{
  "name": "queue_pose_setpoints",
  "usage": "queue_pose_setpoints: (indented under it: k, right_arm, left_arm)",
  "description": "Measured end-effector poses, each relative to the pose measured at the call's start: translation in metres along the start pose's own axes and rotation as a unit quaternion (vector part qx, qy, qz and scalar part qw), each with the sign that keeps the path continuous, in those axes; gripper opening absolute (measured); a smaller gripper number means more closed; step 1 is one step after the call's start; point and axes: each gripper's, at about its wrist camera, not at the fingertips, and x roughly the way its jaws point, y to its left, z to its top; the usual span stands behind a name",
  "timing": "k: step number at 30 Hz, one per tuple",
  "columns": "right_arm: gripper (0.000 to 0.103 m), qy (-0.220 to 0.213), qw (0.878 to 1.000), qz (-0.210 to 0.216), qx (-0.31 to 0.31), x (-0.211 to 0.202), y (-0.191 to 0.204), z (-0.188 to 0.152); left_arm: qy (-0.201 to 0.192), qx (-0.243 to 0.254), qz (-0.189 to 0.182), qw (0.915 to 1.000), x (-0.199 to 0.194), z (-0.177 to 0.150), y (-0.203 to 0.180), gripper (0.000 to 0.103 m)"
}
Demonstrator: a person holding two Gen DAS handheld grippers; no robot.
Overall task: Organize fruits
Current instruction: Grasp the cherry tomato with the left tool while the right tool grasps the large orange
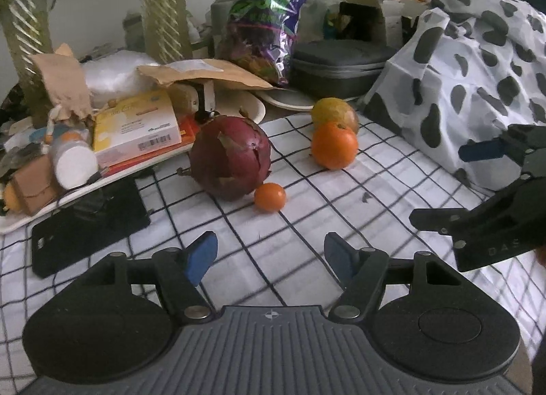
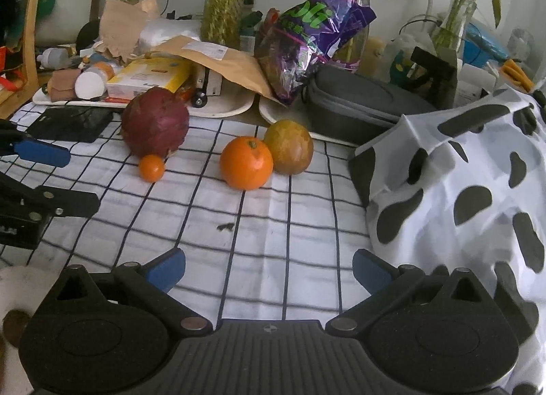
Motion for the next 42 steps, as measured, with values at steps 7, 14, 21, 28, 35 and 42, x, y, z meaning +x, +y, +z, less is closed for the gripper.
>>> queue_pose_setpoints:
  k: [7, 14, 21, 28, 35, 42]
  right_arm:
    - [0.103, 0.007, 1.0, -0.011, -0.012, 0.024, -0.007, 0.01]
    - [0.103, 0.014, 0.999, -0.017, -0.023, 0.042, -0.012, 0.015]
    - [0.103, 0.019, 1.0, -0.017, -0.016, 0.055, -0.017, 0.022]
    - [0.103, 0.009, 1.0, -0.006, 0.001, 0.059, -0.014, 0.028]
    - [0.103, -0.004, 0.998, 0.035, 0.043, 0.062, -0.017, 0.032]
    - [0.089, -0.004, 0.995, 0.066, 0.077, 0.078, -0.014, 0.037]
  left_arm:
    - [0.007, -0.004, -0.029, 0.9996, 0.037, 0.009, 0.01, 0.053]
    - [0.002, 0.006, -0.021, 0.9998, 0.061, 0.015, 0.006, 0.044]
    - [-0.012, 0.005, -0.004, 0.9999, 0.065, 0.016, 0.004, 0.033]
    - [-0.003, -0.01, -0.015, 0.9998, 0.061, 0.017, 0.012, 0.026]
    - [-0.012, 0.003, -0.024, 0.9996, 0.046, 0.014, 0.016, 0.026]
    - [-0.01, -0.004, -0.026, 0.9996, 0.039, 0.013, 0.028, 0.026]
